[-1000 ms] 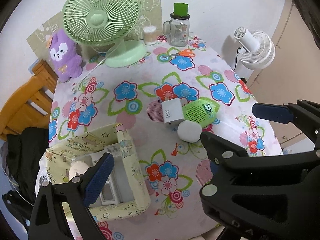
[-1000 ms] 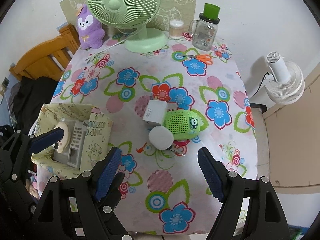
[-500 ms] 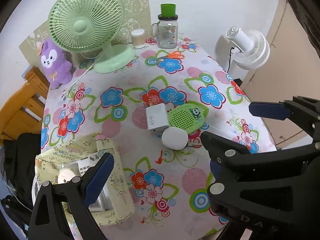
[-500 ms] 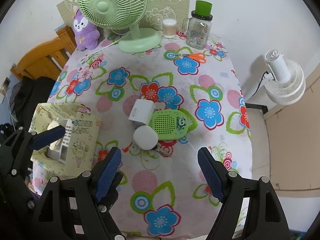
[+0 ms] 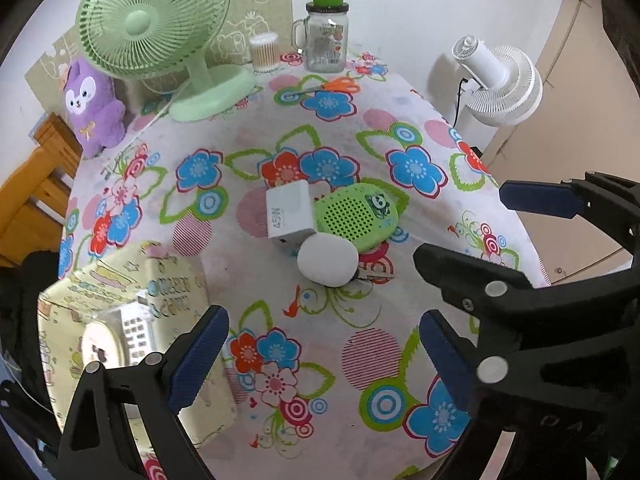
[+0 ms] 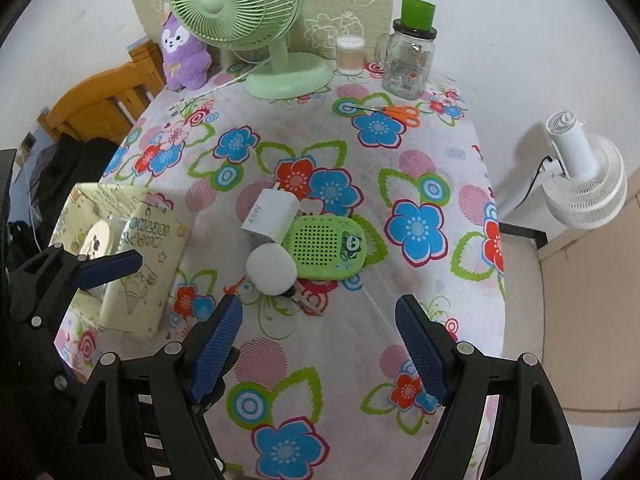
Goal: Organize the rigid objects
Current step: 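Withdraw both open tools from the yellow box toward the remaining objects, then grasp the white egg-shaped object with the left tool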
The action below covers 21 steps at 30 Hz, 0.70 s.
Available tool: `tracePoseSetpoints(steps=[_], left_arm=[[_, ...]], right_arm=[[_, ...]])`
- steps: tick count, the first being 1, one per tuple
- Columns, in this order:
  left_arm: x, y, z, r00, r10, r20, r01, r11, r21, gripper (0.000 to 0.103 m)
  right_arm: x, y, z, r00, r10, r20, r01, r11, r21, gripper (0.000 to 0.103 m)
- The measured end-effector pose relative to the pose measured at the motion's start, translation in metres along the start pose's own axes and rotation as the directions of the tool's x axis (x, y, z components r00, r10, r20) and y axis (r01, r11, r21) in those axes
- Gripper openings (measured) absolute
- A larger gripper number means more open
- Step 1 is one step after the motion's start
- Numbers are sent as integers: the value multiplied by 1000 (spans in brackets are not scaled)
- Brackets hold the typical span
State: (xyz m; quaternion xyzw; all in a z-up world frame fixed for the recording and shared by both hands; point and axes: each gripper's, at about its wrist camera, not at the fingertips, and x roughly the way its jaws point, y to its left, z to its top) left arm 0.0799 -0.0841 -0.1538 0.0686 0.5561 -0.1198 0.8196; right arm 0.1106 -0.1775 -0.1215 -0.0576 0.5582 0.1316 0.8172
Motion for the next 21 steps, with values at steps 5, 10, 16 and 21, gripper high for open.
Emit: tracePoseSetpoints(steps=[5, 10, 16, 21], left_arm=[[13, 0, -4, 1000, -20, -9, 20, 999, -29, 96], [27, 0, -4, 999, -32, -24, 31, 998, -47, 96], [46, -2, -3, 1000, -16, -26, 15, 1000, -19, 96], [61, 0, -1, 999, -18, -39, 17, 1000, -21, 95]], right_arm=[[12, -9, -6, 1000, 5, -4, -5, 1000, -12, 81], [26, -18, -11, 1000, 18, -2, -18, 1000, -14, 81], [46, -28, -15, 999, 48, -13, -48, 999, 9, 81], [59, -33, -18, 998, 54, -17, -54, 998, 14, 81]])
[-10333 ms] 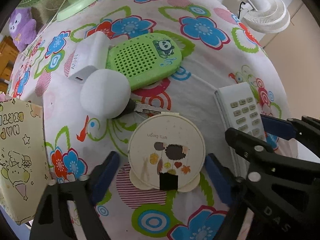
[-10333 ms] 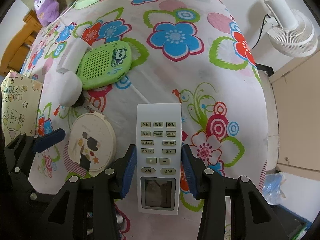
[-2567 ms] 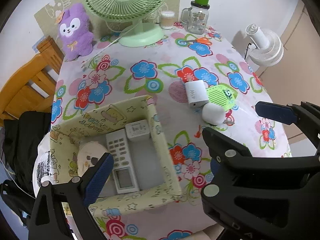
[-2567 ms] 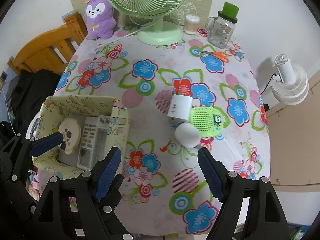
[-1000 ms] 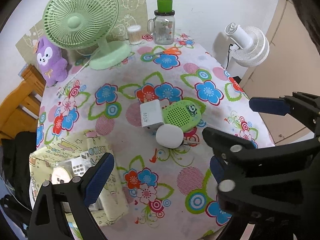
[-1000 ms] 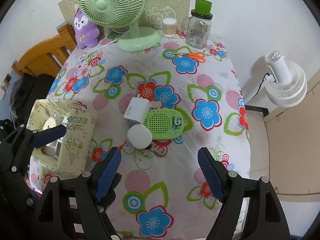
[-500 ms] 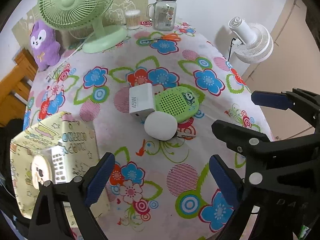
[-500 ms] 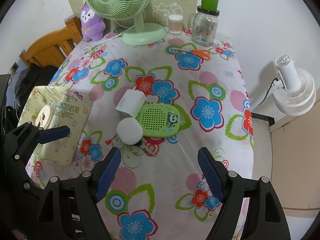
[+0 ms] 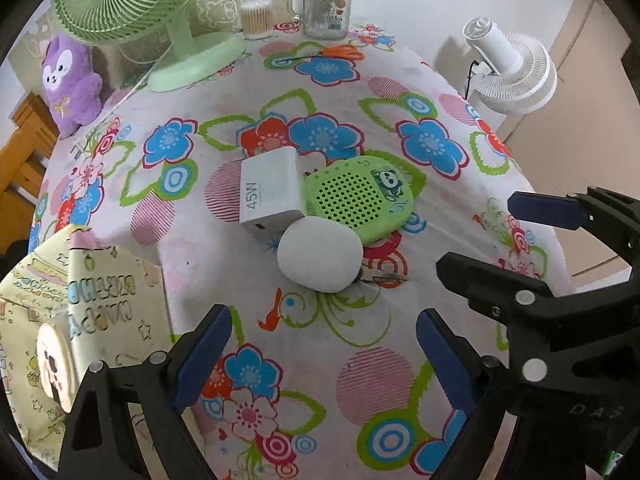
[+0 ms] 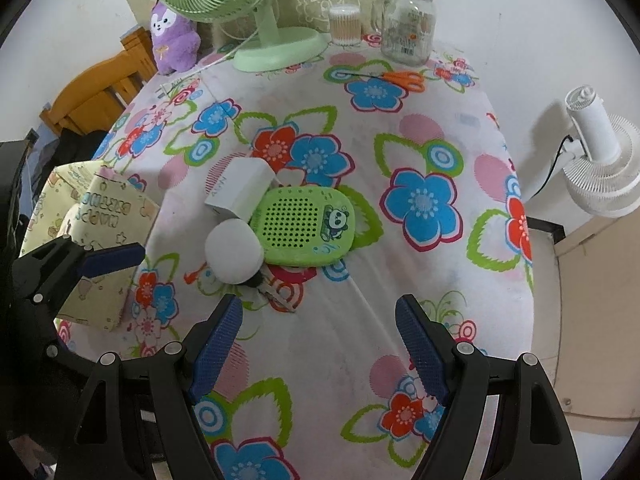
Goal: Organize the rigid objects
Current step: 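Grasp the white egg-shaped object with the left tool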
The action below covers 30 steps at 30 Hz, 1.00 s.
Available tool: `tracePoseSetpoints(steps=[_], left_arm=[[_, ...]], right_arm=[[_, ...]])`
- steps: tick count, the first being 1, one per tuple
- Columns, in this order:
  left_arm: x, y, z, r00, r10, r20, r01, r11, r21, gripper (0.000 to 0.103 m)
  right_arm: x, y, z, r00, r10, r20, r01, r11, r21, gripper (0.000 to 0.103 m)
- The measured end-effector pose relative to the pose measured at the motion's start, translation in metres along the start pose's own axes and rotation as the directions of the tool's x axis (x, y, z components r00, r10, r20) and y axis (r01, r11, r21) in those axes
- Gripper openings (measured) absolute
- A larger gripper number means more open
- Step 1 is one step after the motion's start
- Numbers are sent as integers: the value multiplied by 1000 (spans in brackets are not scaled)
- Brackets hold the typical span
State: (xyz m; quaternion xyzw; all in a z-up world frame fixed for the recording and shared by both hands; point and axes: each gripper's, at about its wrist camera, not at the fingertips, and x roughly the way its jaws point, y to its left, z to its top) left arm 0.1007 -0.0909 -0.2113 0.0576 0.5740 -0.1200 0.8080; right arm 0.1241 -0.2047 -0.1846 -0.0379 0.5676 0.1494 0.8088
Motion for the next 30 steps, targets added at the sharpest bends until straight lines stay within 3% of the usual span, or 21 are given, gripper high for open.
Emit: tracePoseSetpoints(steps=[8, 17, 23, 27, 30], left_arm=[[20, 1, 10, 1000, 13, -11, -13, 1000, -3, 94], [37, 1, 25, 1000, 16, -21, -16, 1000, 1, 86], [45, 1, 28, 999, 13, -38, -12, 1000, 11, 76], [48, 2, 31, 999, -3, -49, 4, 1000, 14, 57], [48, 3, 31, 999, -5, -52, 6, 1000, 15, 57]], right_arm=[[17, -15, 4, 1000, -14, -12, 14, 1000, 18, 81], [29, -32, 10, 999, -27, -27, 28, 997, 69, 81], [38, -36, 11, 999, -28, -45, 31, 996, 82, 81], [41, -36, 14, 998, -27, -50, 31, 996, 83, 81], [43, -35, 15, 998, -27, -54, 31, 996, 81, 81]])
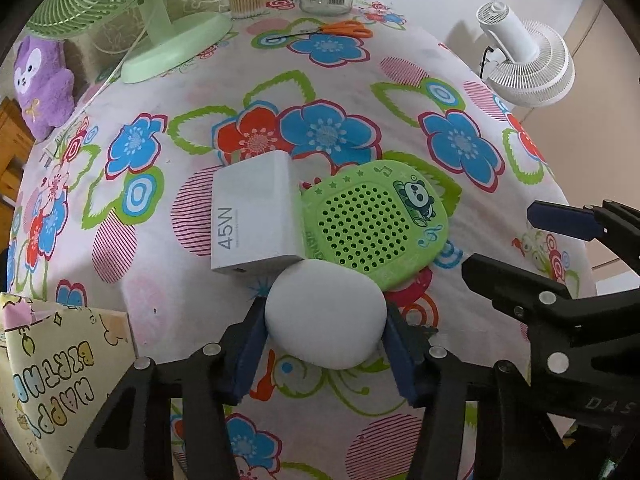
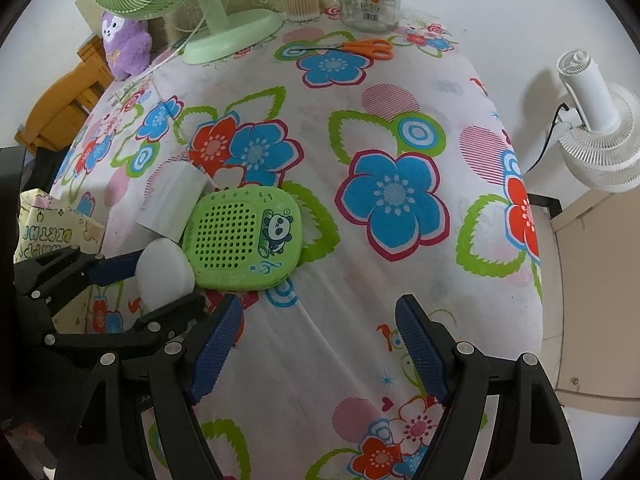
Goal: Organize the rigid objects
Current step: 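Grasp the white egg-shaped object with the left tool, then grasp the black car key with the right tool while the left tool holds the white object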
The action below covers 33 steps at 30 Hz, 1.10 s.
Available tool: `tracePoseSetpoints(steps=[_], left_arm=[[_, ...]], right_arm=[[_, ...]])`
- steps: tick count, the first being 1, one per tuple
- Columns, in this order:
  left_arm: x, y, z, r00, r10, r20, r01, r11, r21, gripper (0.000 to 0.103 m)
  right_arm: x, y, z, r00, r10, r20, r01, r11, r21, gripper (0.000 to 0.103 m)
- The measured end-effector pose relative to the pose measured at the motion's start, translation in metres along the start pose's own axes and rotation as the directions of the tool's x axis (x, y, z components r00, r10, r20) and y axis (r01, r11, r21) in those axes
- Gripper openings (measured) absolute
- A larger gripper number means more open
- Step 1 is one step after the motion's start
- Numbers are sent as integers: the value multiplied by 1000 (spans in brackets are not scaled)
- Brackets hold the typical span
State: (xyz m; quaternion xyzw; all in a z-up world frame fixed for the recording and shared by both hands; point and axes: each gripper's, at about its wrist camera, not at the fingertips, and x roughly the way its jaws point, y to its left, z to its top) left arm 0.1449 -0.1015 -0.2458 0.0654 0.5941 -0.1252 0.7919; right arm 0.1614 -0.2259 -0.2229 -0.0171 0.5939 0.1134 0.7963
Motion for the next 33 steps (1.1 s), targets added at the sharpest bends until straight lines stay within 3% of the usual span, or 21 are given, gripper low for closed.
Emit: tracePoseSetpoints(steps=[26, 29, 33], left_arm=[[-14, 8, -53, 999, 15, -45, -16, 1000, -26, 57], [-15, 13, -56, 999, 10, -44, -13, 999, -51, 57], [-17, 23, -61, 999, 18, -43, -22, 997, -78, 57]], right_arm=[[20, 72, 0, 997, 49, -62, -60, 979, -196, 81], [26, 81, -1, 995, 62, -82, -79, 973, -217, 73], [34, 91, -4, 996, 38, -86, -57, 970, -236, 71]])
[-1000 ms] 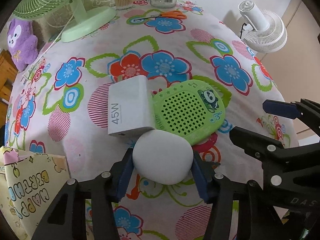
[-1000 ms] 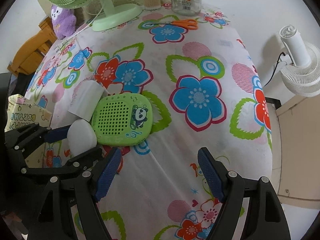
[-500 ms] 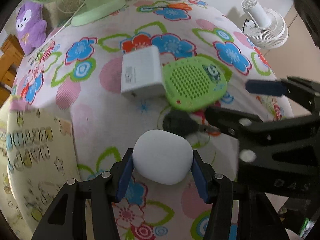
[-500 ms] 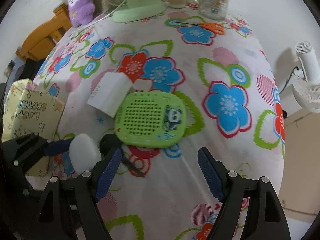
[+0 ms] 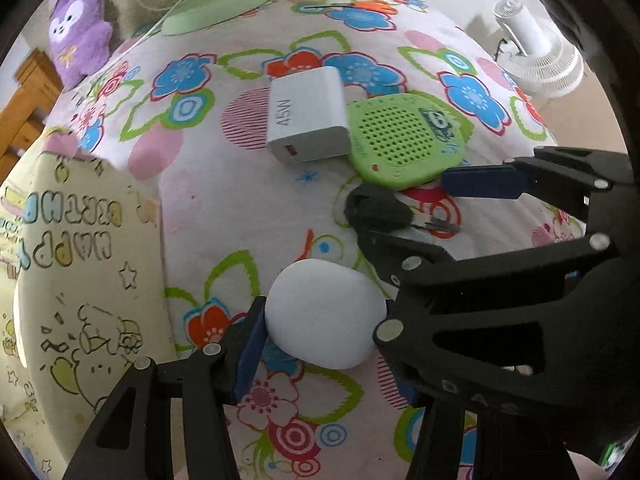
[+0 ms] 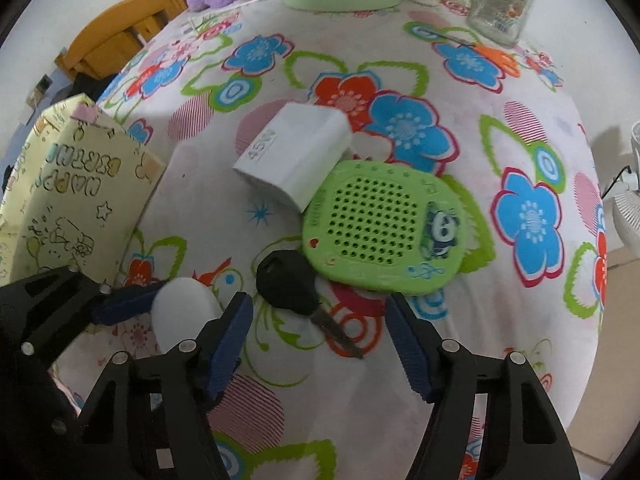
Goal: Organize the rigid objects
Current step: 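Grasp the black car key with the right tool while the left tool holds the white object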
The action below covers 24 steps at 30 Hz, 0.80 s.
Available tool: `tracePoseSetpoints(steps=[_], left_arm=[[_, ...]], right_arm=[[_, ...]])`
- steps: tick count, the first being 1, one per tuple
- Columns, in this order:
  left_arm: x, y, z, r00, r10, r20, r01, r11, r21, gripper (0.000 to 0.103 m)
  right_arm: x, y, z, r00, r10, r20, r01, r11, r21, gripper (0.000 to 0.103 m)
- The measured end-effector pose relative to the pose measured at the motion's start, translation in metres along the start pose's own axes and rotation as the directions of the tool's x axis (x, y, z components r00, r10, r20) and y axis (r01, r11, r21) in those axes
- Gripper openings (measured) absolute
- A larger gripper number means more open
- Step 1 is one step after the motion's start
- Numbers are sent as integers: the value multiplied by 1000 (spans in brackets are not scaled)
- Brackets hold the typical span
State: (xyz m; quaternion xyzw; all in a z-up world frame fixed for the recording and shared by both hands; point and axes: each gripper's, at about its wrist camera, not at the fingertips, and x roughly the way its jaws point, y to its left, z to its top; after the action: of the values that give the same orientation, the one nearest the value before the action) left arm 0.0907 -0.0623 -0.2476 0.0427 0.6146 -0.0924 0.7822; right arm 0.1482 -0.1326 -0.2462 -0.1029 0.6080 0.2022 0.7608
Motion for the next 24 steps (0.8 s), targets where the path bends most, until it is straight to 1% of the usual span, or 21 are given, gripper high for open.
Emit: tracePoseSetpoints(steps=[3, 5, 8, 9, 10, 11, 12, 13, 21, 24], left_arm=[[-2, 8, -4, 1000, -1, -1, 1, 1000, -18, 57], [-3, 12, -5, 1000, -6, -3, 6, 999, -33, 57], [-5, 14, -8, 1000, -9, -3, 9, 999, -46, 57], [-6, 15, -8, 1000, -10, -3, 10, 999, -47, 57], [-6, 15, -9, 1000, -11, -4, 11, 999, -49, 57], [-6, 16, -8, 1000, -12, -5, 12, 999, -50, 57], [-7, 16, -8, 1000, -13, -7, 12, 999, -51, 57], [-7, 17, -8, 1000, -12, -8, 12, 999, -51, 57], [-5, 4, 6, 1000, -4, -6, 4, 999, -33, 57], [-6, 0, 8, 1000, -5, -2, 5, 1000, -26, 57]], right_arm=[[3, 5, 1, 1000, -22, 5, 22, 1000, -8, 71], [4, 5, 2, 1000, -29, 11, 29, 1000, 9, 71], [3, 5, 2, 998, -56, 16, 55, 998, 26, 65], [3, 5, 2, 998, -67, 21, 67, 997, 31, 58], [4, 5, 3, 996, -83, 27, 82, 996, 30, 47], [3, 6, 3, 996, -88, 29, 87, 996, 30, 42], [3, 6, 4, 996, -90, 29, 89, 996, 28, 33], [3, 6, 4, 996, -89, 27, 88, 996, 25, 31], [-3, 2, -8, 997, -69, 17, 68, 996, 53, 30], [-10, -1, -12, 998, -51, 24, 49, 996, 71, 22]])
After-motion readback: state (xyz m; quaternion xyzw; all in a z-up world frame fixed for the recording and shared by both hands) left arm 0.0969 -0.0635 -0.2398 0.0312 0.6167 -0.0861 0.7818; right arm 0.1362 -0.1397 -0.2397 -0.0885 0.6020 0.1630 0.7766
